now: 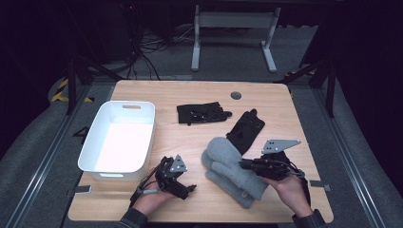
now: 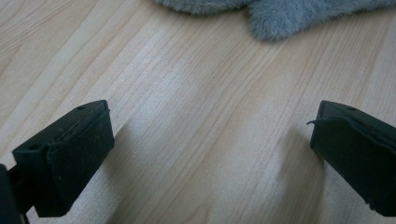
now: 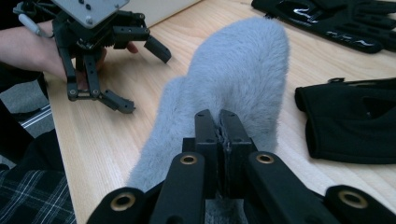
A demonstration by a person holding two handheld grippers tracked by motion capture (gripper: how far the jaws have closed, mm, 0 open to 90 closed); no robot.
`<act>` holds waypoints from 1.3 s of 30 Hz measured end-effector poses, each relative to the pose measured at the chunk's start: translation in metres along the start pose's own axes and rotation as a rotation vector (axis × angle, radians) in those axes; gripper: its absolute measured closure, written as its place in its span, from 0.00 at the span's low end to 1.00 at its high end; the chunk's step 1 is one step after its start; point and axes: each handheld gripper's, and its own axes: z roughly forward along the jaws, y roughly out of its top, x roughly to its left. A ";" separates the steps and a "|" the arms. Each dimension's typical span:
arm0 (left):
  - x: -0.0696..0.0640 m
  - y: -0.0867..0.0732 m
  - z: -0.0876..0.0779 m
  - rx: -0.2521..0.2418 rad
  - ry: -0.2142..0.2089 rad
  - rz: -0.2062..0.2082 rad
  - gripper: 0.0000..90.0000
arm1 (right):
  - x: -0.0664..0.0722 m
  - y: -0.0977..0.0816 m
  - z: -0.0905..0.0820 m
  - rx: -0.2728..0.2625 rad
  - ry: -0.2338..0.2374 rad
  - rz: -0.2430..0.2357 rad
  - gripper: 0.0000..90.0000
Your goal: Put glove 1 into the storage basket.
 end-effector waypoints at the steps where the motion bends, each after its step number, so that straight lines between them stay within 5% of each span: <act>1: 0.000 0.000 0.000 0.001 0.000 0.001 0.00 | 0.000 0.000 0.001 0.003 0.002 -0.002 0.99; 15: 0.000 0.000 0.000 0.001 0.000 0.000 0.00 | 0.003 -0.009 0.022 0.066 0.025 0.017 0.99; 25: -0.001 0.002 0.000 0.009 0.010 -0.008 0.00 | 0.003 -0.016 0.035 0.130 -0.003 0.005 0.97; 32: -0.002 0.013 -0.011 -0.002 0.025 -0.039 0.27 | 0.000 -0.014 0.022 0.052 -0.021 -0.001 0.77; 39: -0.007 0.031 -0.022 -0.069 -0.050 -0.051 0.78 | -0.012 -0.017 0.000 0.017 -0.086 -0.021 1.00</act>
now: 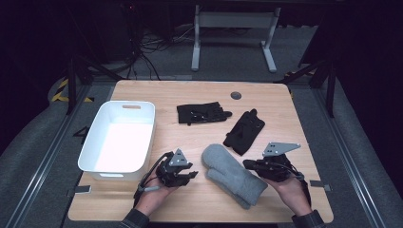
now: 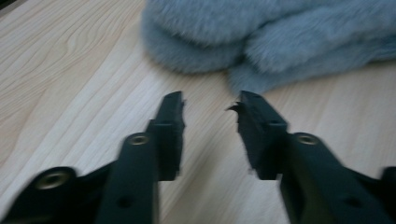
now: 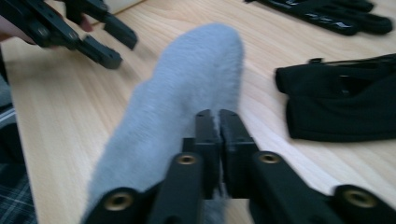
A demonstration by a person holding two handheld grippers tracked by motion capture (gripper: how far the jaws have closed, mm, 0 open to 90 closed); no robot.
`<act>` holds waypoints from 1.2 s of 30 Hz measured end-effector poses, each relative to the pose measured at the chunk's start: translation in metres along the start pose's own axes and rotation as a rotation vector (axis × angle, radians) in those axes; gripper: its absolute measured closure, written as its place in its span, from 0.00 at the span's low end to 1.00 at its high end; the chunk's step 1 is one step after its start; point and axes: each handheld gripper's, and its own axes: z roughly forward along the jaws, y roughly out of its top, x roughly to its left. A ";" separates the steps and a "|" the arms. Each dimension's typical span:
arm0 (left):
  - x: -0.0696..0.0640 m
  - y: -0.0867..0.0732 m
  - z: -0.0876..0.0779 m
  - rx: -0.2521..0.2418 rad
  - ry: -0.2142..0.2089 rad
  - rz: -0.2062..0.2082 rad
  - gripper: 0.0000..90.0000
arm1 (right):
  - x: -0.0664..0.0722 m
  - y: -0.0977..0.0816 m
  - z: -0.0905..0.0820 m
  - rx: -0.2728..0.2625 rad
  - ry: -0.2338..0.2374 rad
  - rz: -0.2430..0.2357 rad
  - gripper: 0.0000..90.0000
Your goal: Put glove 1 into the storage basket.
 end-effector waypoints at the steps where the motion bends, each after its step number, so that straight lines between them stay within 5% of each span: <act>1: -0.002 0.003 0.001 0.004 -0.002 0.006 0.84 | -0.003 -0.002 -0.002 0.003 -0.011 -0.001 1.00; 5: -0.011 0.012 0.009 0.022 -0.059 0.015 0.99 | -0.015 -0.015 -0.006 0.044 -0.034 0.000 1.00; 15: -0.047 0.019 0.042 0.109 -0.173 0.094 1.00 | -0.022 -0.048 -0.003 0.138 0.032 0.016 1.00; 23: -0.046 0.020 0.051 0.144 -0.159 0.084 0.99 | -0.013 -0.050 0.009 0.169 0.107 -0.005 1.00; 36: -0.020 0.017 0.043 0.137 -0.117 0.006 0.99 | 0.016 -0.036 0.040 0.175 0.213 -0.065 1.00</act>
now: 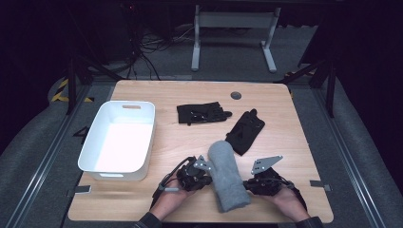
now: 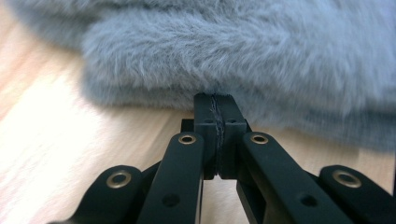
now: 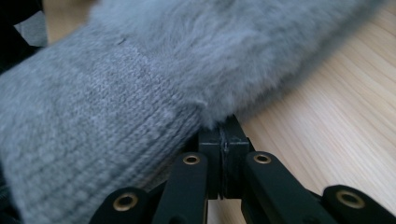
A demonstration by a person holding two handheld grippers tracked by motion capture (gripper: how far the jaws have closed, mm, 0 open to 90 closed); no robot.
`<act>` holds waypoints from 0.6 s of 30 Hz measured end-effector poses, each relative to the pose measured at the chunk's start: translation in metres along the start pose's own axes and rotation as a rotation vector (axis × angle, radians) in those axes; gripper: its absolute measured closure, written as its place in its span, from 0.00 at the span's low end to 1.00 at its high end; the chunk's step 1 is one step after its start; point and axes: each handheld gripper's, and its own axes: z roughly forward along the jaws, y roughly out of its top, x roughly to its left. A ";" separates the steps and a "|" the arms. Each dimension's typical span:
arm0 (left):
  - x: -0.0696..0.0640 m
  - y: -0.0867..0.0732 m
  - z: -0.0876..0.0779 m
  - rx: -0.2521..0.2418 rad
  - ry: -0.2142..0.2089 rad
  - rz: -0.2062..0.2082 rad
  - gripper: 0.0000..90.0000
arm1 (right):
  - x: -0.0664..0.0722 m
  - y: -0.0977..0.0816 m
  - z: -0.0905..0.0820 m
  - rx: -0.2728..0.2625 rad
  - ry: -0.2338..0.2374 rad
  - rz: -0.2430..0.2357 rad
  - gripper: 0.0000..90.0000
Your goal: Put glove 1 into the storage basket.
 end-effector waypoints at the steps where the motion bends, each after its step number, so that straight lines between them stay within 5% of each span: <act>1: 0.003 0.000 -0.001 0.003 0.004 -0.003 0.99 | 0.002 0.003 0.003 -0.001 0.004 -0.007 1.00; 12: 0.027 0.004 -0.008 -0.030 0.010 -0.069 0.99 | 0.015 0.022 0.029 0.000 0.042 -0.055 1.00; 18: 0.035 0.010 -0.012 -0.023 0.030 -0.067 0.99 | 0.024 0.031 0.041 -0.003 0.051 -0.084 1.00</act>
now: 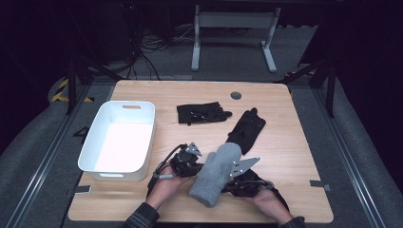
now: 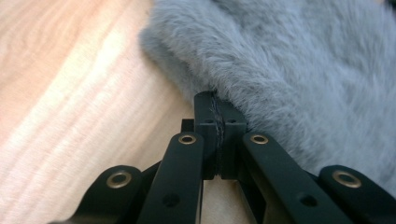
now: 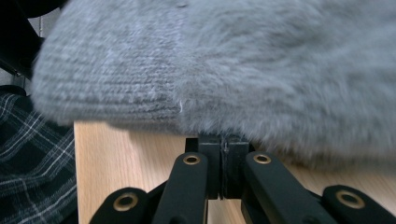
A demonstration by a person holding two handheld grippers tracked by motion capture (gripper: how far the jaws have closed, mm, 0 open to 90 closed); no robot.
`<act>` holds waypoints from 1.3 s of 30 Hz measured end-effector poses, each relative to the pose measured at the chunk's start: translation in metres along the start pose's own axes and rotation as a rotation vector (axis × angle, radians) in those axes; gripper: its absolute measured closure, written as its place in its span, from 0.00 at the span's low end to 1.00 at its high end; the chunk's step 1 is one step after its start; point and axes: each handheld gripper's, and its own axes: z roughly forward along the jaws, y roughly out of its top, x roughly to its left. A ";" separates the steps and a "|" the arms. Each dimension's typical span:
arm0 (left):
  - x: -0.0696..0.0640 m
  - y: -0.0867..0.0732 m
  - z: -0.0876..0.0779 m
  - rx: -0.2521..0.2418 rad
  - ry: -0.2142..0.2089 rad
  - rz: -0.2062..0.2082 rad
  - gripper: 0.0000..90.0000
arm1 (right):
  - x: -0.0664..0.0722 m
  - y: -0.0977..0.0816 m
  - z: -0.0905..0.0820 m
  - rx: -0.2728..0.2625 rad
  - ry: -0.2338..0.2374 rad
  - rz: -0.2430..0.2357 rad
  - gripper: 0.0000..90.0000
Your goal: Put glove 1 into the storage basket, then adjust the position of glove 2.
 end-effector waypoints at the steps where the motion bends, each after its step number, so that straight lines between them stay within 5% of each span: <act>1: 0.001 0.001 0.000 0.000 -0.002 0.001 0.99 | 0.002 0.002 0.003 -0.003 0.003 -0.006 1.00; 8: 0.009 0.010 0.002 -0.001 -0.006 -0.003 0.98 | 0.008 0.008 0.011 0.001 0.009 -0.033 1.00; 15: 0.010 0.012 -0.008 -0.012 0.025 -0.009 0.86 | 0.005 -0.003 -0.007 -0.007 -0.022 -0.022 0.95; 20: 0.009 0.021 -0.028 -0.039 0.050 0.003 0.69 | -0.009 -0.026 -0.039 -0.032 -0.123 0.036 0.83; 26: 0.003 0.028 -0.039 -0.084 0.015 0.006 0.44 | -0.035 -0.045 -0.062 -0.061 -0.248 0.115 0.65; 33: -0.007 0.036 -0.033 -0.098 -0.013 0.027 0.25 | -0.056 -0.058 -0.076 -0.077 -0.361 0.180 0.44; 39: -0.017 0.042 -0.012 -0.052 -0.038 0.051 0.17 | -0.081 -0.073 -0.087 -0.072 -0.485 0.263 0.23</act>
